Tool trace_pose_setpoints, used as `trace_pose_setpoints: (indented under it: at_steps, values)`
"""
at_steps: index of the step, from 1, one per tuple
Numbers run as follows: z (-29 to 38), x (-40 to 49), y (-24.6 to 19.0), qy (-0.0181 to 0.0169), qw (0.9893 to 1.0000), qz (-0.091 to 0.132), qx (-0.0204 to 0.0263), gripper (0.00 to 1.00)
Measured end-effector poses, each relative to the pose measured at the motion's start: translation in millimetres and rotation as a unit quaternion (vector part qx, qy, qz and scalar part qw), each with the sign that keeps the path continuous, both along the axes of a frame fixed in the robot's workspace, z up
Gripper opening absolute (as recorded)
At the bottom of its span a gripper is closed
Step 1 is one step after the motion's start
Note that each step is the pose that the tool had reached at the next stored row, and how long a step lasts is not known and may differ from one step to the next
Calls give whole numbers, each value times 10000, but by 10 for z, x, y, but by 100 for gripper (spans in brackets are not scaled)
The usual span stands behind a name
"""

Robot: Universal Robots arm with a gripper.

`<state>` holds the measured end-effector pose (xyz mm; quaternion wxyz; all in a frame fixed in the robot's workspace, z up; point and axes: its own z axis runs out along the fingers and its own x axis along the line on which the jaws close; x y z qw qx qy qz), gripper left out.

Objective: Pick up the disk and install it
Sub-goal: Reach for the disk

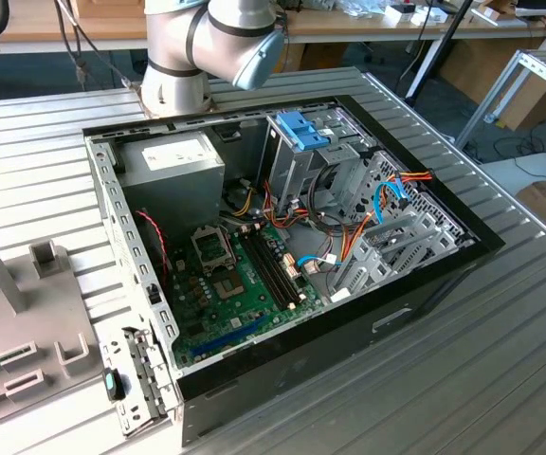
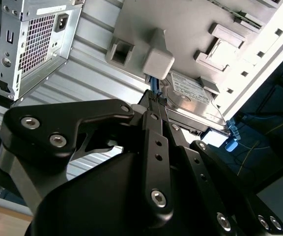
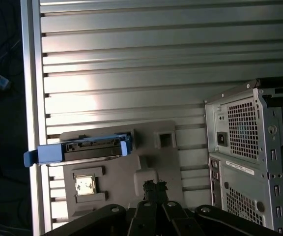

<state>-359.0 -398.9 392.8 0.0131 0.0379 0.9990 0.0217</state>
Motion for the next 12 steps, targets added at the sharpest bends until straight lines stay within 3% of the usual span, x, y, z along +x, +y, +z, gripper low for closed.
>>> trace_pose_setpoints:
  at_steps: [4, 12]
  values:
    - [0, -40, 0, 1, 10000, 0, 0, 11]
    - [0, -201, 0, 0, 10000, 0, 0, 11]
